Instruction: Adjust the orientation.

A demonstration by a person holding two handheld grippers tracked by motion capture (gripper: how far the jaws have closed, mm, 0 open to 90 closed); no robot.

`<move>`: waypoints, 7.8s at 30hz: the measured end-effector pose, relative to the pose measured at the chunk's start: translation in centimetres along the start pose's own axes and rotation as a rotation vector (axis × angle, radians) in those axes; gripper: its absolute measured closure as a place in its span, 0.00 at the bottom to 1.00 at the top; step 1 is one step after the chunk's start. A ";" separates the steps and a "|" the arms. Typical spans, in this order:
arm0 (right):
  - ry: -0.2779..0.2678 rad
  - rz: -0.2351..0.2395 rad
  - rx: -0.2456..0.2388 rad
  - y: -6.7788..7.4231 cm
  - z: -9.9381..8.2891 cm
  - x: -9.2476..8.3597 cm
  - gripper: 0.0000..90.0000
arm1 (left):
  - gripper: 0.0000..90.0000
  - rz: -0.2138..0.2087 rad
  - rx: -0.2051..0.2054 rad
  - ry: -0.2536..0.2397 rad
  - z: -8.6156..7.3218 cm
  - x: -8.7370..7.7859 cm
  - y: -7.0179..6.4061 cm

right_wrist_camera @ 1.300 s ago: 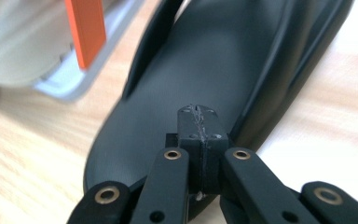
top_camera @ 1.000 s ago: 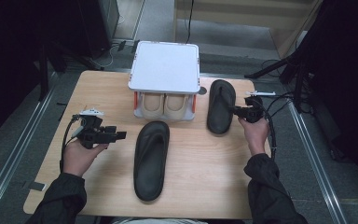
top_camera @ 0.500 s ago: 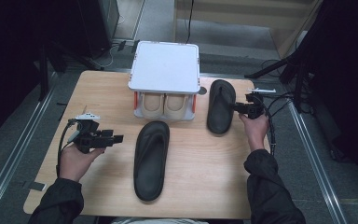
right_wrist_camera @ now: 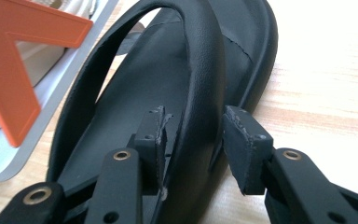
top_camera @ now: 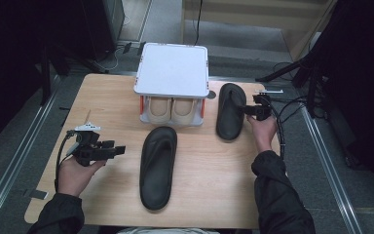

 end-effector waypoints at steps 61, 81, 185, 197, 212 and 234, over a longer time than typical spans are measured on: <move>0.013 -0.005 -0.013 2.0 -2.2 -6.1 0.85 | 0.45 -0.058 0.046 0.037 2.2 2.4 -0.3; -0.029 0.021 -0.042 3.4 -5.6 -12.4 0.85 | 0.45 -0.090 0.107 0.054 3.7 4.3 -1.0; 0.119 0.197 -0.311 13.2 -12.5 -10.2 1.00 | 0.58 -0.084 0.122 0.067 3.4 4.4 -1.2; 0.109 0.221 -0.342 14.4 -13.2 -10.7 1.00 | 0.86 -0.085 0.116 0.100 2.9 4.6 -0.2; 0.093 0.255 -0.308 14.6 -13.4 -10.8 1.00 | 0.97 -0.116 0.144 0.130 2.6 5.3 -0.5; 0.118 0.220 -0.274 13.7 -13.5 -8.8 1.00 | 0.96 -0.105 0.199 0.281 0.8 7.2 -1.6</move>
Point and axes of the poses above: each handheld gripper's, and its own axes: x roughly forward along the jaws, z roughly out of its top, y roughly to its left, the point moved 1 cm from there along x, roughly forward along the jaws, and after that the axes turned 8 degrees about -z, right-handed, at the moved point
